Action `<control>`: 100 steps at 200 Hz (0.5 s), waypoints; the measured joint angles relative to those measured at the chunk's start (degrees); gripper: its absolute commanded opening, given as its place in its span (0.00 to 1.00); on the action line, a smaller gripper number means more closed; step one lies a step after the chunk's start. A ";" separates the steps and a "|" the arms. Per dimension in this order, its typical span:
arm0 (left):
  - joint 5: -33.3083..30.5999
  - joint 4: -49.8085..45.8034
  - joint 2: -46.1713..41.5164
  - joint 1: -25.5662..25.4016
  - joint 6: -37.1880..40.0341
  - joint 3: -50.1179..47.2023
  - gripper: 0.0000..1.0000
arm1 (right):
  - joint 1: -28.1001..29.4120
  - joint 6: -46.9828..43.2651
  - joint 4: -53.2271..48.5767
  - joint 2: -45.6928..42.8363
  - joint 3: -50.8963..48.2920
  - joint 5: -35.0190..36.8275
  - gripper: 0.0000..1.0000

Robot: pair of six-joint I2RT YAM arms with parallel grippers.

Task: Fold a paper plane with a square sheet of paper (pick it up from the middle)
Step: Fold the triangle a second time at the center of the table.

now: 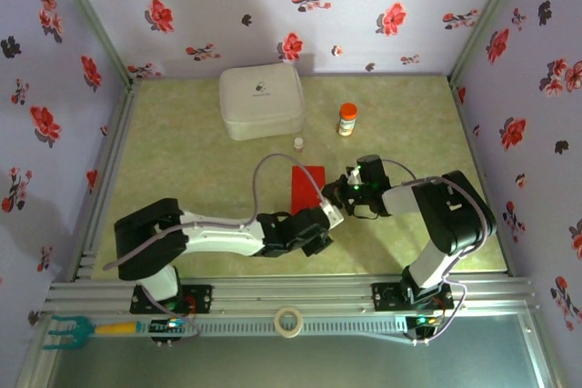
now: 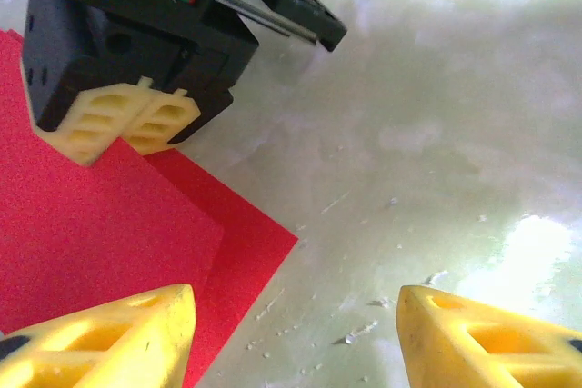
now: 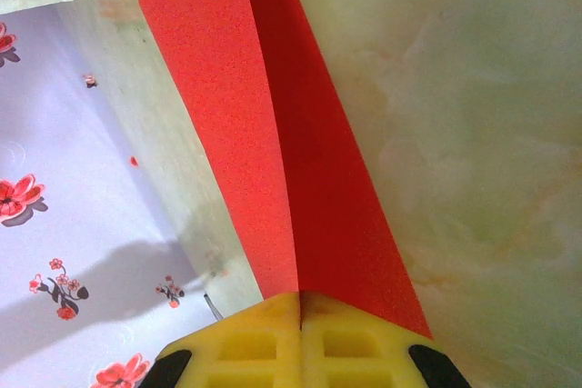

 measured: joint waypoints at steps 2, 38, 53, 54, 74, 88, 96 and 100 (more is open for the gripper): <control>-0.42 -0.20 0.31 -0.09 0.11 0.22 0.62 | 0.00 0.00 0.00 0.00 0.00 0.02 0.03; -7.32 -3.26 2.56 -0.46 1.73 3.30 0.62 | 0.00 0.00 -0.02 0.00 0.00 0.02 0.03; -9.16 -3.65 2.56 -0.46 1.95 3.50 0.62 | 0.00 -0.02 -0.04 0.00 0.00 0.00 0.03; -9.22 -3.67 2.56 -0.46 1.95 3.50 0.62 | 0.00 -0.02 -0.04 0.00 0.00 0.00 0.03; -10.69 -4.35 2.56 -0.46 2.38 3.50 0.59 | 0.00 -0.04 -0.07 0.00 0.00 0.02 0.03; -11.32 -4.85 2.56 -0.46 2.84 3.50 0.53 | 0.00 -0.04 -0.07 0.00 0.00 0.02 0.03; -11.58 -5.09 2.56 -0.46 2.95 3.50 0.50 | 0.02 -0.04 -0.09 0.00 0.00 0.02 0.03; -11.65 -5.11 2.56 -0.46 3.06 3.50 0.48 | 0.00 -0.04 -0.09 0.00 0.00 0.02 0.03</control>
